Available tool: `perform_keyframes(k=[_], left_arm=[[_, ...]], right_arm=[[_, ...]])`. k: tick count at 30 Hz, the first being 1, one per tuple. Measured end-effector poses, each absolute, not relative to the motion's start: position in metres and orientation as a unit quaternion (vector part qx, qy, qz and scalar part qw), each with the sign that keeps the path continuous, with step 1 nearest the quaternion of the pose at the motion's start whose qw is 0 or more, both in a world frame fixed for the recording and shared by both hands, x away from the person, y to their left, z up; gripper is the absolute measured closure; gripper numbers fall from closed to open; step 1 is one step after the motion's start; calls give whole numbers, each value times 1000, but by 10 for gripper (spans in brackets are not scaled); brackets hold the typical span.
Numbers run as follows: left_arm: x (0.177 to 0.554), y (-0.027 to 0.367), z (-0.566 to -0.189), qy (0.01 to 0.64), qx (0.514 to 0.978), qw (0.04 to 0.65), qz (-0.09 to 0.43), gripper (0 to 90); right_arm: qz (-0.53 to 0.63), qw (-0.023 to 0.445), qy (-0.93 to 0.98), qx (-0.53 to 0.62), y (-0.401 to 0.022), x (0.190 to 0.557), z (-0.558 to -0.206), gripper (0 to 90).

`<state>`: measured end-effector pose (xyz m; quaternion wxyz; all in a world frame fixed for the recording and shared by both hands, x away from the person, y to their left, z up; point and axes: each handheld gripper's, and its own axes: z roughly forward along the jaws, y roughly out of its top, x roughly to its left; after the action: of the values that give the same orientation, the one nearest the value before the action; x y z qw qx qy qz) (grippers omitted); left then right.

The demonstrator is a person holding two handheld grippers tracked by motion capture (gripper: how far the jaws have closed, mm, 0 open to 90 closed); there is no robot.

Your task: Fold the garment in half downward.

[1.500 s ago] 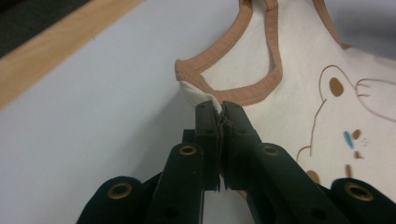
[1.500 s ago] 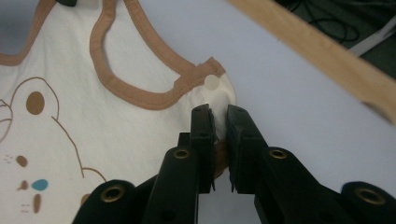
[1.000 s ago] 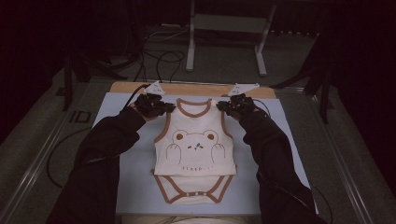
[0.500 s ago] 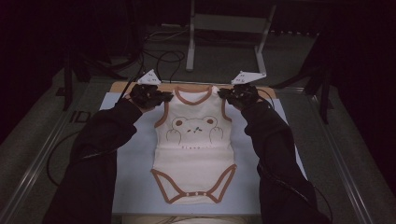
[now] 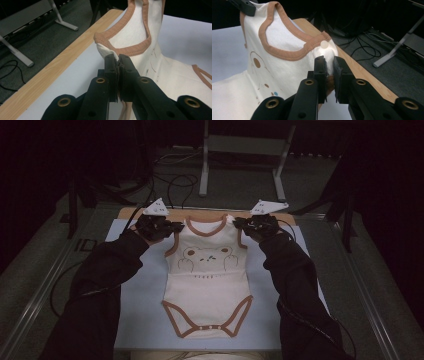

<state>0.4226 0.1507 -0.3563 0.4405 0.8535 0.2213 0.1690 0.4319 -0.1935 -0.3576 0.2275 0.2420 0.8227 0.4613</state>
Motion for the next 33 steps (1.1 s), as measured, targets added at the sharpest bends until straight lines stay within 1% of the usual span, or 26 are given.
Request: perform_keyframes(k=[15, 25, 33], left_arm=[[397, 154, -361, 207, 853, 451, 163, 875], [376, 148, -371, 194, 865, 434, 156, 875], [360, 147, -375, 189, 867, 435, 155, 875]], right_arm=[[471, 225, 825, 218, -196, 399, -365, 824], [474, 220, 826, 212, -200, 376, -375, 824], [478, 213, 828, 203, -202, 356, -383, 824]])
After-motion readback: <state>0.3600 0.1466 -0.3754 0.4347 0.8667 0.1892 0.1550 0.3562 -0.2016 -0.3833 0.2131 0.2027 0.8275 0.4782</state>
